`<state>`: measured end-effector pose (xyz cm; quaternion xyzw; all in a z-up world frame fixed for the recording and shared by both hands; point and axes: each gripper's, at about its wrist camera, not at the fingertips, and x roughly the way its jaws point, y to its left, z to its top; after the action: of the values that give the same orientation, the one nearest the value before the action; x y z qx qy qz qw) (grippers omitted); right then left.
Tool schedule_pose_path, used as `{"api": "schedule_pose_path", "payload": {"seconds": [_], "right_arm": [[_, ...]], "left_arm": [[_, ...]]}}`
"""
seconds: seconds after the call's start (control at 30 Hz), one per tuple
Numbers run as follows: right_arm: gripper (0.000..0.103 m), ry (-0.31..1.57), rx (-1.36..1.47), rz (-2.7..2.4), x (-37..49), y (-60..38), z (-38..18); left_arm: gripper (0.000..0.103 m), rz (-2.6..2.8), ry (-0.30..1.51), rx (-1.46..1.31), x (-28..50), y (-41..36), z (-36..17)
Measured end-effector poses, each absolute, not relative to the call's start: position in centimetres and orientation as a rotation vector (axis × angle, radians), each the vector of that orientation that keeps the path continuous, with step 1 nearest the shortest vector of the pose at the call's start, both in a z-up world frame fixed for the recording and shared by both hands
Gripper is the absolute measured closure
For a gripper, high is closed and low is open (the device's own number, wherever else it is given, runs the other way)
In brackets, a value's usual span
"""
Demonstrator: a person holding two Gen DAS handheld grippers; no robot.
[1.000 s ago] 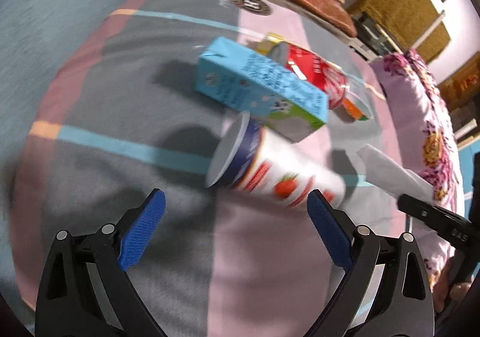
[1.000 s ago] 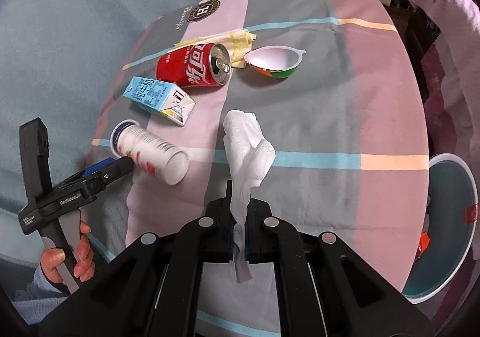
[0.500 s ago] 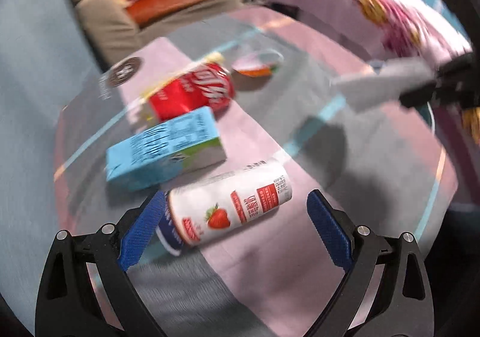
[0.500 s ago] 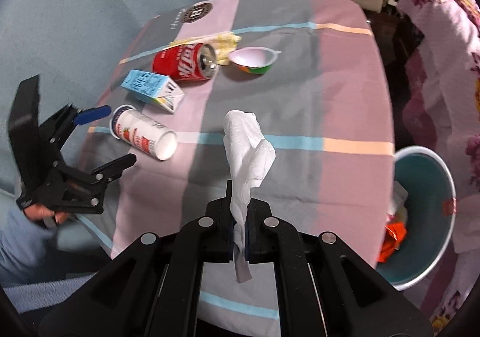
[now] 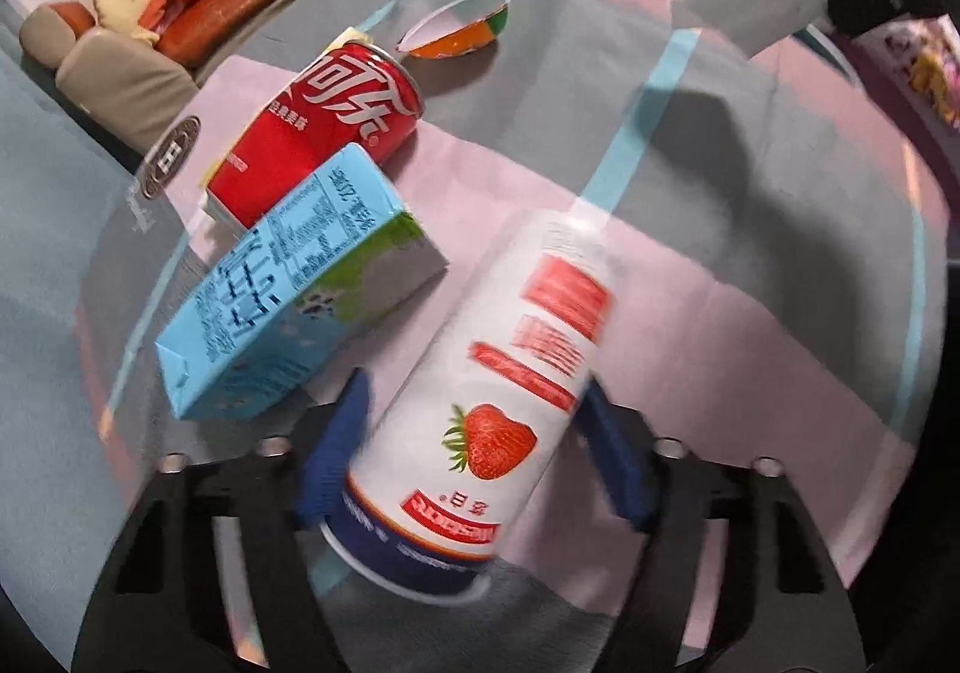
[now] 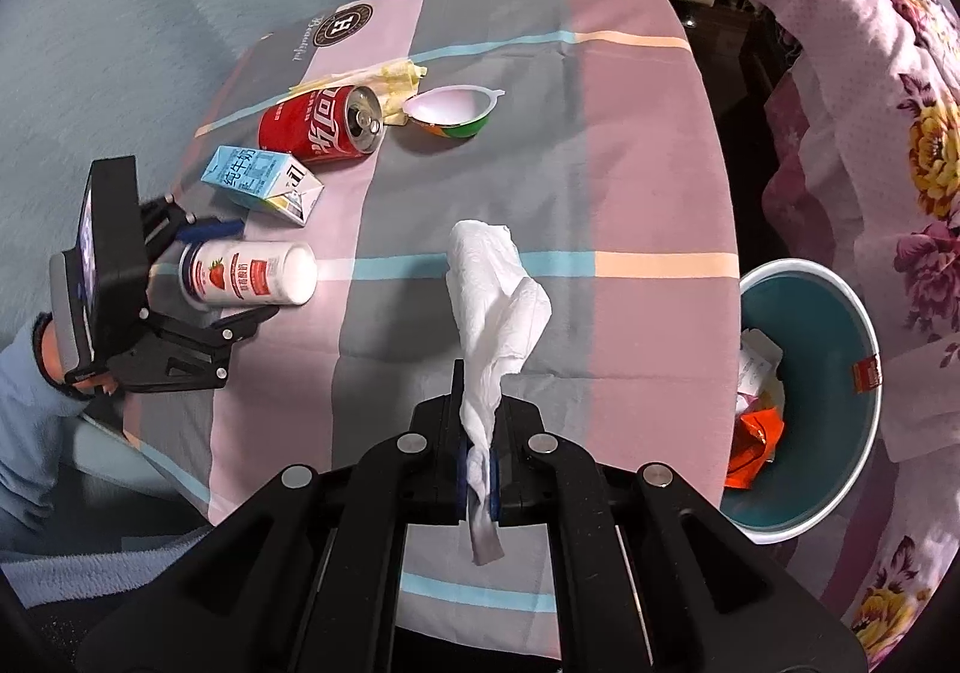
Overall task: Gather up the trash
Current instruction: 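Grasp the white tissue with the right tool while the left tool grasps the strawberry yogurt bottle, then carry the yogurt bottle and tissue over the teal bin and release both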
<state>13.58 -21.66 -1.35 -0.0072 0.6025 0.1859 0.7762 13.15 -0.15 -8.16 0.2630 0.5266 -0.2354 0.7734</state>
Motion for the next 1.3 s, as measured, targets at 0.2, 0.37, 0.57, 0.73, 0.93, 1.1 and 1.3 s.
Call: {"api": "schedule_pose_path", "payload": {"seconds": [0.2,0.37,0.57,0.73,0.93,1.1,1.3], "right_arm": [[0.099,1.287,0.014,0.375,13.9,-22.0,-1.3],[0.099,1.251,0.029,0.358,13.7,-23.1,-0.5],[0.099,1.205,0.075,0.344,13.3,-25.2,0.3],[0.099,1.144,0.126,0.291,12.6,-29.0,1.1],[0.099,1.086,0.189,0.185,11.0,-35.7,2.1],[0.099,1.067,0.234,0.106,9.6,-41.0,2.0],[0.099,1.06,0.289,0.06,8.8,-45.6,1.0]], "left_arm": [[0.051,-0.467,1.125,0.407,12.3,0.3,-7.9],[0.051,-0.426,1.097,0.318,11.3,-0.5,-6.4],[0.051,-0.441,1.07,0.258,11.6,-3.8,-3.9],[0.051,-0.502,1.043,0.204,12.6,-8.9,-2.2],[0.051,-0.602,1.028,0.193,13.6,-16.4,-1.8],[0.051,-0.68,1.024,0.212,14.1,-22.5,-1.6],[0.051,-0.736,1.059,0.253,14.5,-28.5,-2.9]]}}
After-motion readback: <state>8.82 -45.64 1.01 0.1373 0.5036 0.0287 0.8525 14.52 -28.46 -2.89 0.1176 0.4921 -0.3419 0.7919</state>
